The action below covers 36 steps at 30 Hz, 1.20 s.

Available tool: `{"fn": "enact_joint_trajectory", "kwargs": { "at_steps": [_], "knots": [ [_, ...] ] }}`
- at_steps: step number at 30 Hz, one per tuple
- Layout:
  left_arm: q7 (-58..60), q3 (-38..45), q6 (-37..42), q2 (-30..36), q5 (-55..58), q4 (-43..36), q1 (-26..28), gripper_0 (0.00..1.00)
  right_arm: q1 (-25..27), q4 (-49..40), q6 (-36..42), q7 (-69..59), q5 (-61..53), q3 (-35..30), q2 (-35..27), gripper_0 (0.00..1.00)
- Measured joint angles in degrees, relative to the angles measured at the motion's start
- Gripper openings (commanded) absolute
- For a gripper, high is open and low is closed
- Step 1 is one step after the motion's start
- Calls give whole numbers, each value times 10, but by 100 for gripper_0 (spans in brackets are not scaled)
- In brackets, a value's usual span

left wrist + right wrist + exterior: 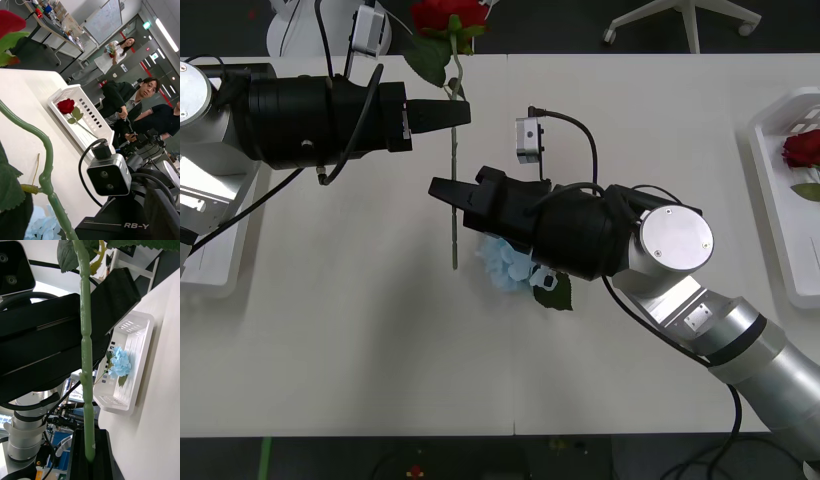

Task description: Put the red flowers into the right box and the blue flowers into the left box

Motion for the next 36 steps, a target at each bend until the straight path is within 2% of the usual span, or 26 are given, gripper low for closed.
{"fn": "enact_joint_trajectory", "kwargs": {
  "at_steps": [10,17,21,26,33,36],
  "knots": [
    [0,0,0,0,0,0,0,100,0,0,0,-1,6,0,-1,0],
    [0,-1,-7,-1,19,-1,9,100,-8,0,5,-62,93,-1,-35,0],
    [0,-1,-16,6,43,-1,10,100,-22,0,80,-141,170,-23,-85,0],
    [0,22,6,43,28,-2,15,100,-26,1,190,-193,265,-104,-136,0],
    [-4,182,176,104,-78,-5,59,100,-27,9,321,-257,385,-218,-213,0],
    [-41,240,231,127,-114,-6,75,100,-28,30,367,-257,424,-266,-237,0]
  ]
}}
